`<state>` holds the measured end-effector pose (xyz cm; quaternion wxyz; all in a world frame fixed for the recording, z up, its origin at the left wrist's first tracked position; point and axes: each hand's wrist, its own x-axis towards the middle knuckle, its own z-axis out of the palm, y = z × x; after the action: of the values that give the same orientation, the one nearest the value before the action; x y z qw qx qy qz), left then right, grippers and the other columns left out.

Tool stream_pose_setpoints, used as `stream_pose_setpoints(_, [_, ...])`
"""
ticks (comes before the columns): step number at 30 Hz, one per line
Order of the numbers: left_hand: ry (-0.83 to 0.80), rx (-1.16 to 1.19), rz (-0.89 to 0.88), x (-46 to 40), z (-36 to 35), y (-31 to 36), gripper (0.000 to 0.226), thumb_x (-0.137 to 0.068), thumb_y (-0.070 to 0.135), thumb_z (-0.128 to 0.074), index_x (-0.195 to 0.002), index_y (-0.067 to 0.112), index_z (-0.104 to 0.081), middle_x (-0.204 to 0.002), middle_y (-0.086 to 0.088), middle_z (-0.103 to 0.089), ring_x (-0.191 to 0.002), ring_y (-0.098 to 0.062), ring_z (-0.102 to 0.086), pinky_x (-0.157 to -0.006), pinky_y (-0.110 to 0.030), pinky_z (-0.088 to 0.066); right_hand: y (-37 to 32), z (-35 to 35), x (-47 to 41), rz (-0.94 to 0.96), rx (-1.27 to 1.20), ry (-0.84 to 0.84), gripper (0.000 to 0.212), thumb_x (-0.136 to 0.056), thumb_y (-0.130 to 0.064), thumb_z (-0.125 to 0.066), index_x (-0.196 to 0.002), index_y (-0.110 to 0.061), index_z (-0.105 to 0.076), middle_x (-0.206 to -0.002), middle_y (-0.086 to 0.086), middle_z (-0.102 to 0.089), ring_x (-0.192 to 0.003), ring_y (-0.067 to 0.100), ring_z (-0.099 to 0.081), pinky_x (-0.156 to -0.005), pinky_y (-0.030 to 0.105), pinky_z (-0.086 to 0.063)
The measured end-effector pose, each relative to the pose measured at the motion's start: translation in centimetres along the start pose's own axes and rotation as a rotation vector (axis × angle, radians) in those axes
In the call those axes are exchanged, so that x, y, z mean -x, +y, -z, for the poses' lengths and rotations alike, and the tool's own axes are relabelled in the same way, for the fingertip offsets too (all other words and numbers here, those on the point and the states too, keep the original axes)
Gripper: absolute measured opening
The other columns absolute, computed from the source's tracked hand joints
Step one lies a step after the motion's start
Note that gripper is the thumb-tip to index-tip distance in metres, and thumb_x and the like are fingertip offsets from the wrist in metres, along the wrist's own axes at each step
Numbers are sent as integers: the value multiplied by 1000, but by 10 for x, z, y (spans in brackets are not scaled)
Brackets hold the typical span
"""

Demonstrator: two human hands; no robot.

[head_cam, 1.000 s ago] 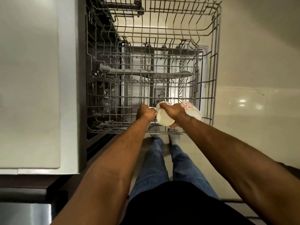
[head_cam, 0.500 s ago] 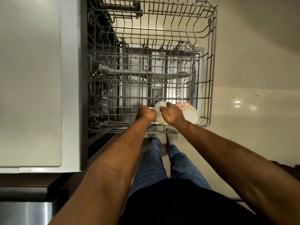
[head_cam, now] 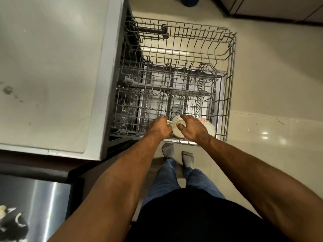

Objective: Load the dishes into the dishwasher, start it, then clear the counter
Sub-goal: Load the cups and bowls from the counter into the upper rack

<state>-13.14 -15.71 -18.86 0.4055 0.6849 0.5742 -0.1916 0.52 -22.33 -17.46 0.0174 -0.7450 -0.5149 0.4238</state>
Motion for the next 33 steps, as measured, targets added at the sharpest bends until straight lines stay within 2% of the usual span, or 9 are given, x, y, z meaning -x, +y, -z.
stream_pose_setpoints(4, [83, -138, -95, 30, 14, 3, 46, -97, 29, -51, -141, 16, -43, -143, -7, -43, -127, -27, -46, -103, -43, -41, -2, 11, 11, 90, 63, 13, 53, -100, -40, -46, -143, -9, -42, -139, 19, -50, -124, 36, -49, -97, 40, -41])
stream_pose_setpoints(7, [150, -130, -122, 57, 22, 6, 56, -98, 32, -48, -150, 20, -30, -155, -3, -30, -135, -26, -39, -109, -43, -37, -7, 20, 21, 162, 121, 18, 57, -99, -45, -44, -145, -12, -39, -142, 17, -48, -128, 35, -47, -99, 39, -40])
stream_pose_setpoints(11, [343, -126, -157, 94, 30, 8, 62, -98, 33, -49, -152, 22, -19, -155, -2, -28, -137, -24, -37, -112, -41, -32, -22, 35, 35, 293, 198, 60, 62, -97, -54, -38, -146, -16, -37, -143, 14, -47, -129, 33, -46, -101, 42, -42])
stream_pose_setpoints(15, [549, -153, -164, 129, 34, 3, 65, -101, 38, -43, -155, 23, -10, -161, -2, -17, -148, -21, -14, -122, -41, -12, -37, 46, 45, 428, 202, 144, 57, -97, -52, -45, -145, -23, -38, -146, 10, -45, -132, 29, -42, -107, 45, -38])
stream_pose_setpoints(17, [637, -178, -159, 147, 33, -2, 64, -101, 41, -40, -155, 24, -10, -161, -1, -15, -149, -20, -9, -122, -41, -9, -46, 52, 52, 502, 202, 178, 59, -96, -51, -47, -146, -22, -37, -148, 9, -43, -134, 28, -40, -110, 49, -35])
stream_pose_setpoints(22, [808, -186, -101, 190, 43, -21, 64, -101, 41, -39, -155, 22, -11, -162, -2, -15, -150, -18, -5, -122, -40, -4, -81, 67, 62, 742, 228, 228, 74, -86, -65, -32, -143, -20, -42, -143, 6, -47, -131, 23, -43, -109, 50, -35])
stream_pose_setpoints(29, [973, -113, 98, 246, 68, -76, 62, -101, 43, -36, -154, 21, -15, -161, -2, -17, -150, -19, -7, -121, -38, -2, -170, 51, 80, 1016, 258, 226, 69, -87, -63, -35, -138, -18, -48, -140, 6, -51, -131, 23, -44, -111, 51, -32])
stream_pose_setpoints(33, [1069, -74, 182, 277, 76, -121, 62, -100, 41, -40, -154, 20, -20, -160, -2, -22, -149, -18, -10, -121, -36, -1, -228, 21, 92, 1152, 265, 211, 66, -88, -61, -38, -136, -17, -52, -139, 6, -53, -129, 23, -46, -109, 43, -33])
